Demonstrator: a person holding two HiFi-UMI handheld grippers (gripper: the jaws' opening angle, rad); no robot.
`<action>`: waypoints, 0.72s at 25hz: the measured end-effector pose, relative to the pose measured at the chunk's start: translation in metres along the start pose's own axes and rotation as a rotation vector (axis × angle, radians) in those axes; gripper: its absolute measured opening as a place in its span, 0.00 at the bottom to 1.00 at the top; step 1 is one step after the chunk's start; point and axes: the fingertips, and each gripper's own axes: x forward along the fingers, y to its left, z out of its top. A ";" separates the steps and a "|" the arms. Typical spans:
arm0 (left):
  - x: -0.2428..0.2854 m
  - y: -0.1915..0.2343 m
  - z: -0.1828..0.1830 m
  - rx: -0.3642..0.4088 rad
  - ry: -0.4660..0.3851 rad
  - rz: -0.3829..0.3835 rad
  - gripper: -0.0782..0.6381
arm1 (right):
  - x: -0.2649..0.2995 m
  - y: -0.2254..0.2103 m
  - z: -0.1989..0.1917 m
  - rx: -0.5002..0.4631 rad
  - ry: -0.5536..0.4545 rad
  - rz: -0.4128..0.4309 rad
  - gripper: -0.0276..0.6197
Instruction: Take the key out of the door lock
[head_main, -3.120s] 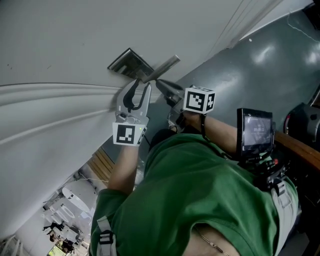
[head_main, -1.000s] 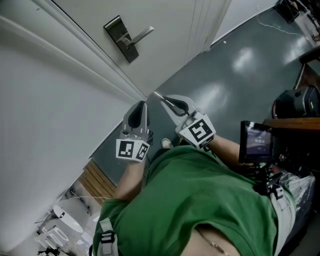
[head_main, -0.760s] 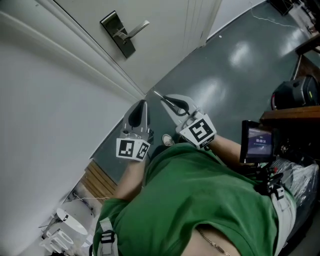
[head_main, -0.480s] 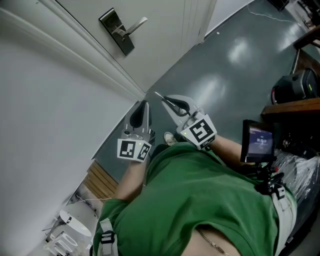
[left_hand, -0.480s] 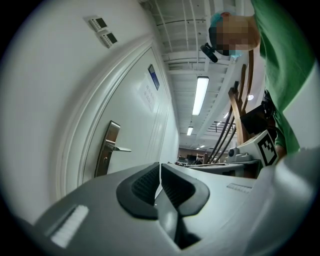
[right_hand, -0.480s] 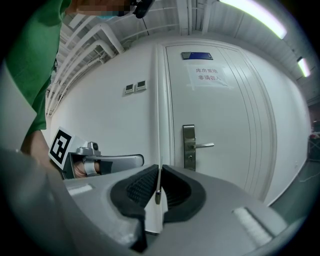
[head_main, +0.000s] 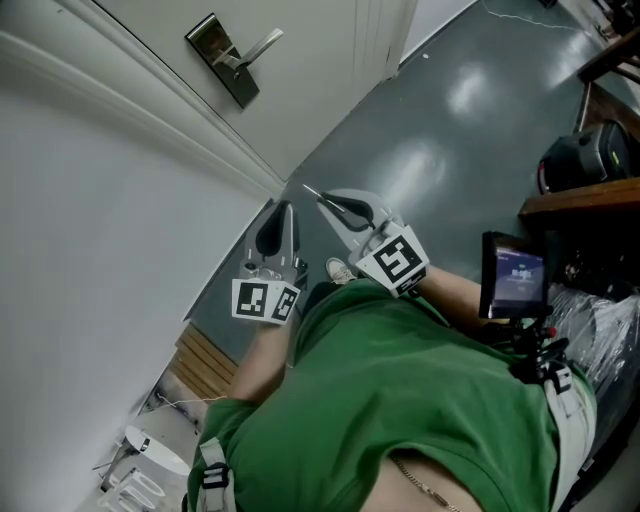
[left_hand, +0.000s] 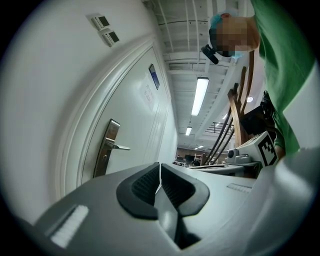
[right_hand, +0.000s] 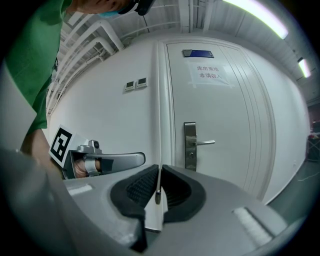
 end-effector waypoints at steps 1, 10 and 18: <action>0.001 0.001 -0.001 -0.002 -0.002 0.001 0.13 | 0.001 -0.001 -0.002 -0.001 0.003 -0.001 0.08; 0.000 0.007 -0.006 -0.006 -0.022 0.007 0.13 | 0.002 0.000 -0.013 -0.011 0.018 -0.001 0.08; 0.002 0.006 -0.006 -0.012 -0.022 0.001 0.13 | 0.002 -0.003 -0.012 -0.015 0.021 -0.009 0.08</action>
